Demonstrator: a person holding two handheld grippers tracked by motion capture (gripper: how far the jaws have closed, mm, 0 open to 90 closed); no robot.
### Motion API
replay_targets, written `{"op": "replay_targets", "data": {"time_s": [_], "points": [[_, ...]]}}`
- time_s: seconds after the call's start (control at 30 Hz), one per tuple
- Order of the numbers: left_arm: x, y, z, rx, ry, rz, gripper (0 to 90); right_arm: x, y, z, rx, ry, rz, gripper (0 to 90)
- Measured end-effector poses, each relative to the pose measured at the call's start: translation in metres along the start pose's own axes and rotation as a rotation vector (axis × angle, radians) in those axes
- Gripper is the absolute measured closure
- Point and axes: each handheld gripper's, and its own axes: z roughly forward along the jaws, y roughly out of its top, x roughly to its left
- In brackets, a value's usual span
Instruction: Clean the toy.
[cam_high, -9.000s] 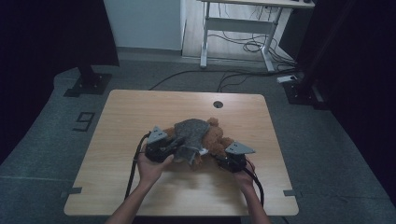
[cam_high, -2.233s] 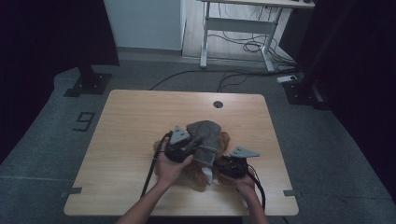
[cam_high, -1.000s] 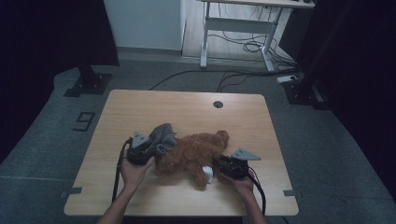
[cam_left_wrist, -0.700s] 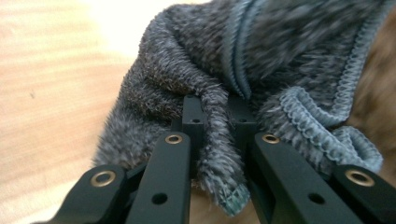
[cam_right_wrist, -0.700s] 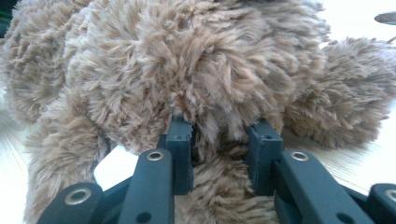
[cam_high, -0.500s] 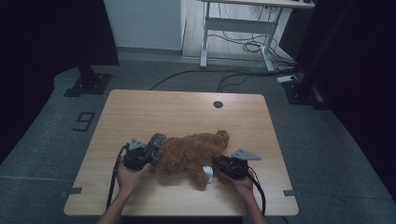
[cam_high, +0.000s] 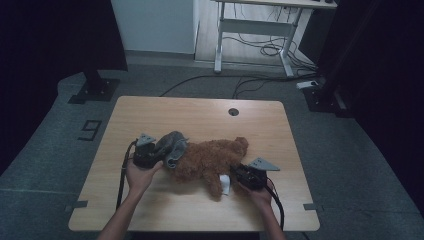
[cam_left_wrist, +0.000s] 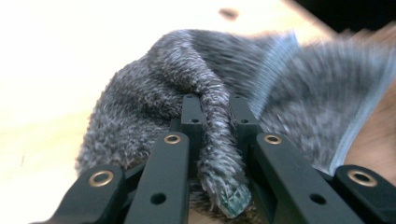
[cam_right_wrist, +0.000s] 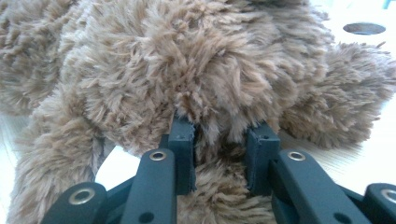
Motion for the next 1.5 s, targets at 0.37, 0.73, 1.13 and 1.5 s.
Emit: {"op": "replay_targets", "data": {"time_s": [0.37, 0.73, 1.13, 1.5], "points": [[-0.065, 0.036, 0.049, 0.063, -0.049, 0.119, 79.2, 0.0, -0.001, -0.001, 0.0, 0.019, -0.009, 68.1], [-0.058, 0.002, 0.05, 0.108, -0.099, 0.112, 81.3, 0.005, -0.002, -0.005, 0.013, 0.04, -0.033, 54.2], [-0.067, -0.034, 0.036, 0.024, -0.196, 0.082, 81.9, -0.005, 0.023, -0.033, -0.036, 0.068, 0.047, 20.3], [-0.073, -0.044, 0.028, 0.02, -0.22, 0.071, 82.2, -0.007, 0.013, -0.006, 0.068, 0.168, 0.13, 16.6]]}}
